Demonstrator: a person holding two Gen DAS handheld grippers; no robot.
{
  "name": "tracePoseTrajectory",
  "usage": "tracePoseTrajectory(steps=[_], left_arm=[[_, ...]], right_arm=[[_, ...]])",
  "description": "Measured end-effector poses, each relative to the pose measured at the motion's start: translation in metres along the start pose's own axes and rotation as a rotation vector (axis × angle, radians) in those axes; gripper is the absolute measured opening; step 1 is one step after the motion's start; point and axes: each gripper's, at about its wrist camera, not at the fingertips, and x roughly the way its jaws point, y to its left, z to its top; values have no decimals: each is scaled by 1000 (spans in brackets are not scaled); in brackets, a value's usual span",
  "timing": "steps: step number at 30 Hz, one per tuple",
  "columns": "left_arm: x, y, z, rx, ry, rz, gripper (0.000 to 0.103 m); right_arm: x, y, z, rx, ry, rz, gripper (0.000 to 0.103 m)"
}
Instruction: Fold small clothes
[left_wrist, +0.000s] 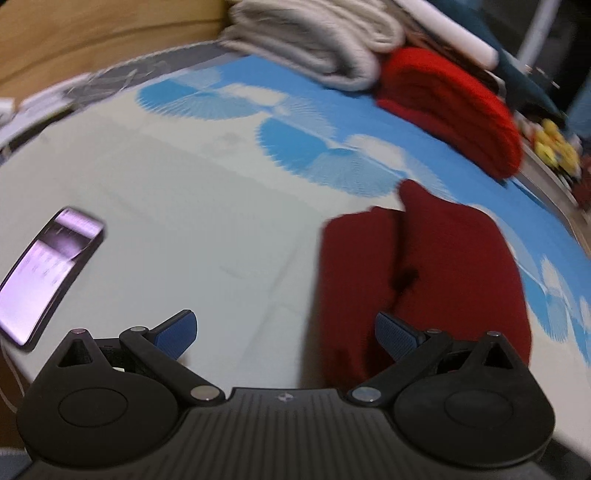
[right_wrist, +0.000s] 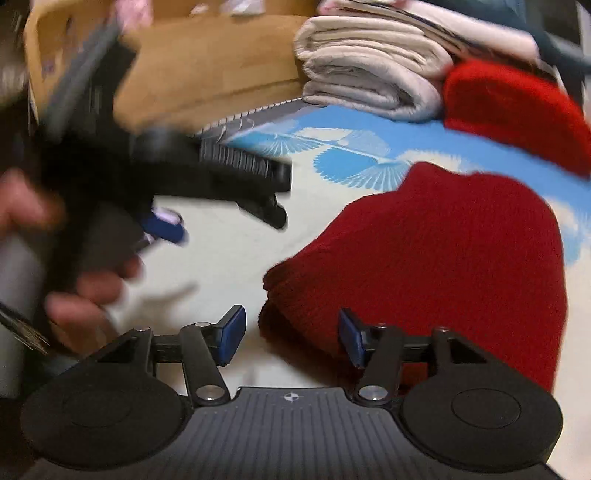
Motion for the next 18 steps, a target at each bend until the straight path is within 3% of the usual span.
tracePoseTrajectory(steps=[4,7,11,14,18], left_arm=[[-1,-32,-7,103,-49,3,103],[11,-52,-14,161,-41,77,103],[38,-53,-24,180,41,184,103],[49,-39,-32,145,90,162,103],[48,-27,-30,112,94,104,103]], right_arm=[[-31,-36,10,12,-95,-226,57],[-19,-61,11,40,-70,-344,56],[28,-70,-17,9,148,-314,54],[38,-49,-32,-146,137,-359,54],[18,-76,2,-15,95,-237,47]])
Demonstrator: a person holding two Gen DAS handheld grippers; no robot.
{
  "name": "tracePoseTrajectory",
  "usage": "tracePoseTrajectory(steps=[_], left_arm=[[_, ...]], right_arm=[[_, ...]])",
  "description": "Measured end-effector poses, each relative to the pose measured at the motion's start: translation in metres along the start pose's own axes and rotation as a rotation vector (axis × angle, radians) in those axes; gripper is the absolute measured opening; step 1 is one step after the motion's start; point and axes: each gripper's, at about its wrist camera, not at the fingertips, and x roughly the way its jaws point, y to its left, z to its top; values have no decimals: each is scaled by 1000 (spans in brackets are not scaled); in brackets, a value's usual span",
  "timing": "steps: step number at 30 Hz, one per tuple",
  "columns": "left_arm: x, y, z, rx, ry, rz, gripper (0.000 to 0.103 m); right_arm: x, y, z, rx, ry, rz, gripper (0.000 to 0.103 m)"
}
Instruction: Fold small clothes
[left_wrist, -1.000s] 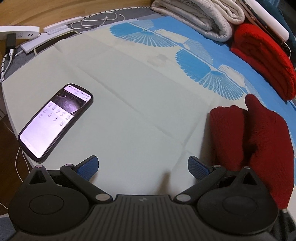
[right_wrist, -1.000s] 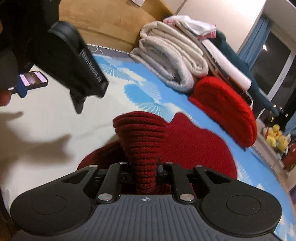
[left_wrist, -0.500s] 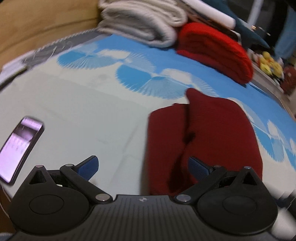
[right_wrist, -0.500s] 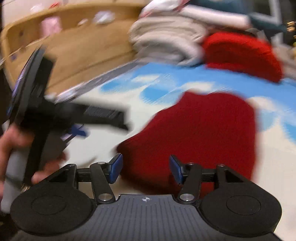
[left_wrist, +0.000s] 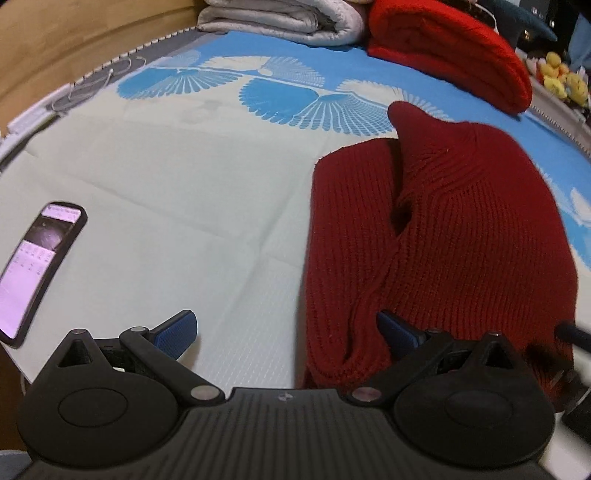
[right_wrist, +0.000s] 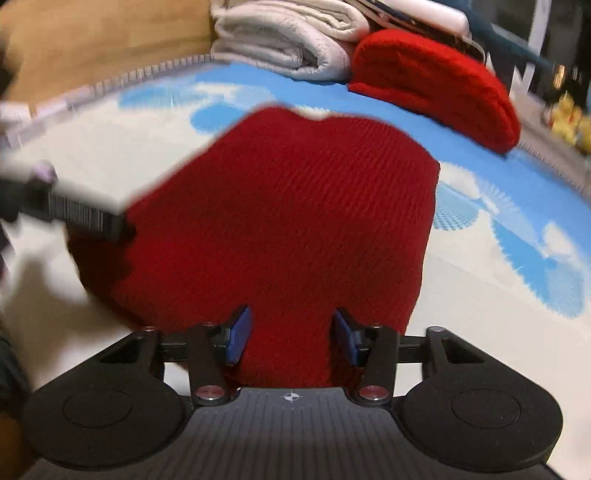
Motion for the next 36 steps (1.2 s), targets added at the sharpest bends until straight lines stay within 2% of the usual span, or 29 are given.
tracePoseTrajectory(steps=[2,4,5,7,8,11,13,15,16,19,20,23,26,28,36], left_arm=[[3,4,1,-23,16,-16,103],[4,6,1,-34,25,-18,103],[4,5,1,-31,25,-13,103],[3,0,1,-18,20,1,103],[2,-4,0,-7,14,6,103],[2,-7,1,13,5,21,103],[1,-8,1,12,2,22,103],[-1,-8,0,14,-5,21,103],[-2,-9,0,18,-9,21,103],[-9,-12,-2,30,-9,3,103],[-12,-13,-3,29,-3,-18,103],[-15,-17,-7,44,6,-63,103],[-15,-22,-10,57,5,-64,103],[-14,-21,-10,43,15,-75,103],[-7,-24,-10,-18,51,-73,103]], right_arm=[[-9,-16,21,42,-63,-19,47],[0,-29,44,63,-91,-72,47],[9,-34,51,73,-79,-91,47],[43,-44,55,82,25,-78,51],[54,-44,53,74,43,-86,53],[53,-37,59,57,55,-101,55],[43,-49,64,106,51,-70,53],[31,-64,71,180,6,-42,54],[24,-71,72,222,-30,-36,57],[18,-92,70,339,-96,-11,82],[20,-103,69,382,-103,14,86],[31,-127,54,501,-86,80,88],[49,-141,45,577,-14,58,89],[55,-145,44,577,11,45,88],[63,-145,48,549,16,47,89]])
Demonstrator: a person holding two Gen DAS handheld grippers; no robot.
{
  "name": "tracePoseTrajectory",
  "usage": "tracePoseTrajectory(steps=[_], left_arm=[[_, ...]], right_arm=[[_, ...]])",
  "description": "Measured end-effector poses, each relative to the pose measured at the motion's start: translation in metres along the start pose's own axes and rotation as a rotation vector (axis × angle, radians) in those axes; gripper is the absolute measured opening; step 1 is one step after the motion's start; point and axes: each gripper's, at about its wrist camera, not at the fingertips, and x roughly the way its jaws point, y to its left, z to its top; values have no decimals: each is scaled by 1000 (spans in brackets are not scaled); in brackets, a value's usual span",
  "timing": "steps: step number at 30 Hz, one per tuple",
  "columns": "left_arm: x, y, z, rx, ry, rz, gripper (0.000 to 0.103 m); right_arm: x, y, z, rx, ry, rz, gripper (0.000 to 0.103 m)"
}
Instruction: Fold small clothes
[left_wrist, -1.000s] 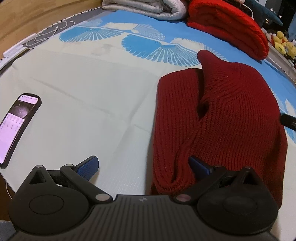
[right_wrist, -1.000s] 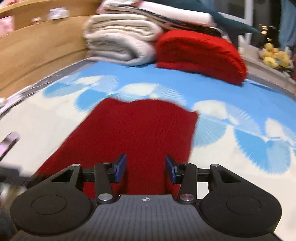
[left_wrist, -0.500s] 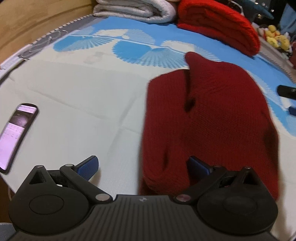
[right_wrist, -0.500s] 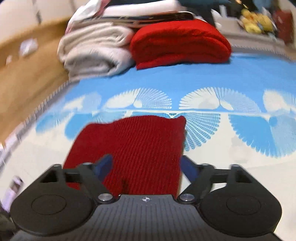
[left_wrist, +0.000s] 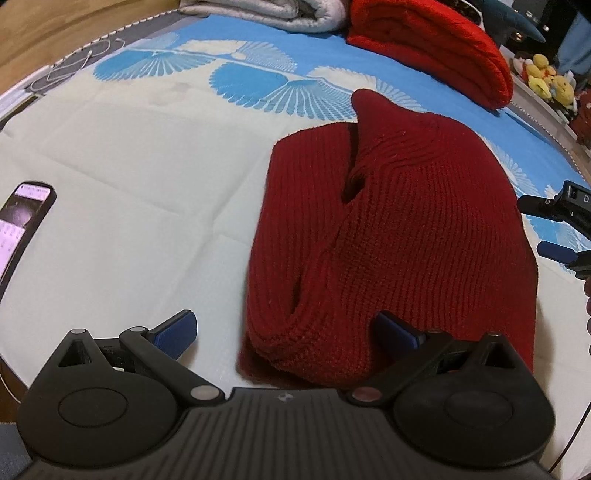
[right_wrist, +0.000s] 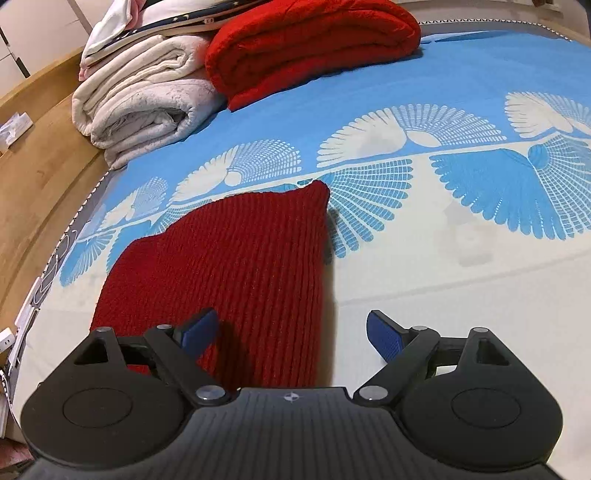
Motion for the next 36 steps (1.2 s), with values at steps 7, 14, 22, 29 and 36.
tracePoseTrajectory(steps=[7,14,22,29,36], left_arm=[[9,-1,-1,-22,15,18,103],[14,-2,-2,-40,16,21,103],[25,9,-4,-162,33,-45,103],[19,-5,1,-112,-11,-61,63],[33,-14,44,-32,48,-96,50]], right_arm=[[24,-5,14,63,29,44,91],[51,-13,27,184,81,127,95],[81,-14,34,216,85,153,77],[65,1,37,104,55,117,51],[34,-25,40,235,24,85,44]])
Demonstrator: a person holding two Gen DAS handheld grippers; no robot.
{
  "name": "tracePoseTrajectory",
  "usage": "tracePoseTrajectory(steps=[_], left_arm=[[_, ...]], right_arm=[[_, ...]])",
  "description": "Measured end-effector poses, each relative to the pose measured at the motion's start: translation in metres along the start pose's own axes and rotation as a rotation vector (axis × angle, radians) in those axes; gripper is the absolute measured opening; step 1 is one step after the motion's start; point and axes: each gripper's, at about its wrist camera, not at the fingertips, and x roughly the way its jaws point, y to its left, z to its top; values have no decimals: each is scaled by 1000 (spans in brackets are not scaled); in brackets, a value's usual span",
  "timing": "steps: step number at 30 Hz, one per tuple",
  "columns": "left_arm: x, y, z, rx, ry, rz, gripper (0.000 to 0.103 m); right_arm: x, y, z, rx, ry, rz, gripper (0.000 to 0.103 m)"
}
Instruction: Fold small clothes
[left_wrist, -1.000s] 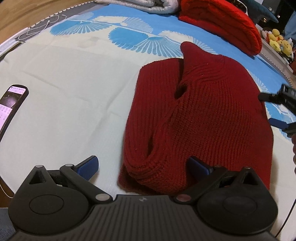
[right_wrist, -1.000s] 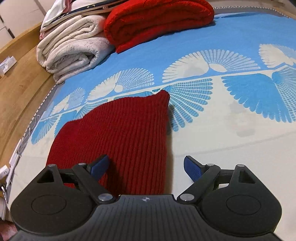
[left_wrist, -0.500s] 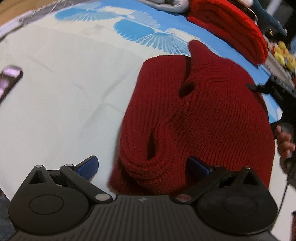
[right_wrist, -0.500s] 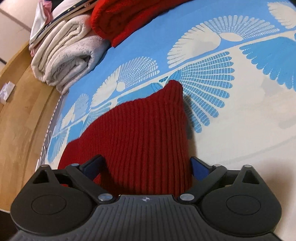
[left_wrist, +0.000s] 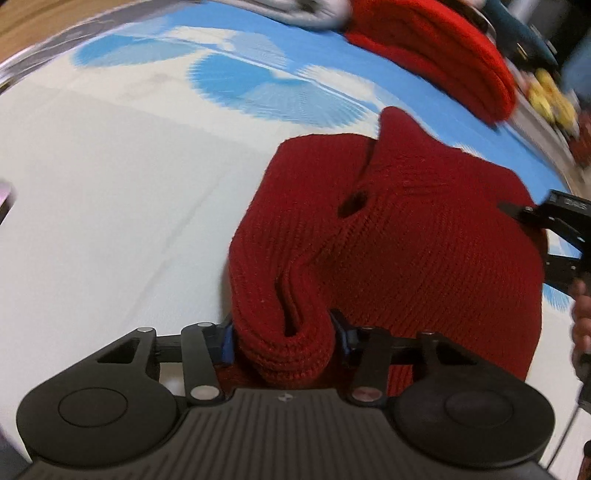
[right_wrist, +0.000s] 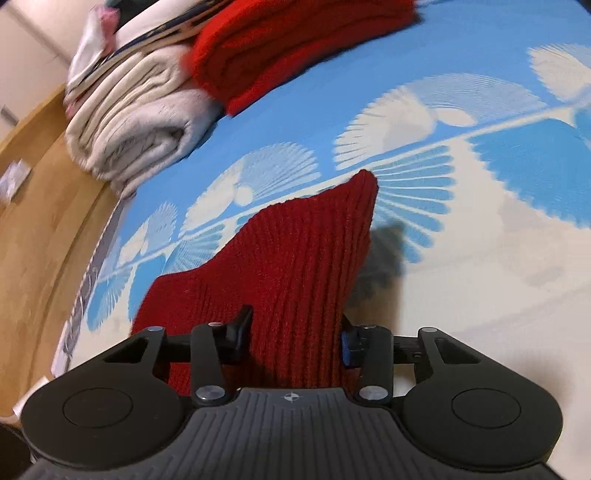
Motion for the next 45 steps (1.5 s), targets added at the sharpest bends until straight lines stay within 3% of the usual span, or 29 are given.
tracePoseTrajectory(steps=[6,12,16,18,20,21,23,25,26,27,29,30,32,35,38,40,42,43,45], left_arm=[[40,-22,83,111,114,-159,43],[82,-101,147,302,132,-123,43],[98,-156,174,410,93,-89,42],[107,-178,177,466,80,-52,43],[111,-184,175,494,70,-15,51],[110,-181,173,499,57,-1,56],[105,-169,172,503,22,48,78],[95,-152,171,476,-22,100,88],[87,-141,169,434,-40,119,88],[79,-129,161,404,-52,130,88],[57,-109,137,372,-69,161,88],[44,-102,122,364,-85,166,88],[11,-93,89,354,-114,120,88],[-30,-94,42,335,-143,51,92],[-36,-106,6,354,-195,41,102],[-17,-115,-10,419,-188,78,102],[18,-114,-25,484,-193,164,102],[32,-109,-27,474,-171,199,103],[35,-91,-18,330,-109,137,103]], right_arm=[[-61,-71,-14,245,-57,-64,38],[-104,-95,-58,332,-115,-35,36],[-110,-105,-92,472,-160,25,37],[-107,-105,-99,506,-176,1,48],[-112,-102,-92,473,-172,-89,73],[-118,-101,-86,452,-185,-141,76],[-134,-100,-78,428,-233,-215,77],[-145,-98,-71,369,-259,-275,78],[-147,-92,-66,307,-266,-307,78],[-147,-86,-62,237,-271,-356,77],[-152,-73,-61,91,-322,-426,61],[-154,-67,-60,31,-343,-437,56],[-154,-52,-58,-81,-353,-377,34],[-134,-34,-62,-210,-234,-286,29],[-87,-38,-69,-244,-90,-355,29],[-67,-44,-75,-261,-109,-408,27],[-67,-39,-76,-310,-122,-422,27],[-70,-41,-73,-294,-111,-403,27],[-87,-47,-59,-258,-113,-360,27]])
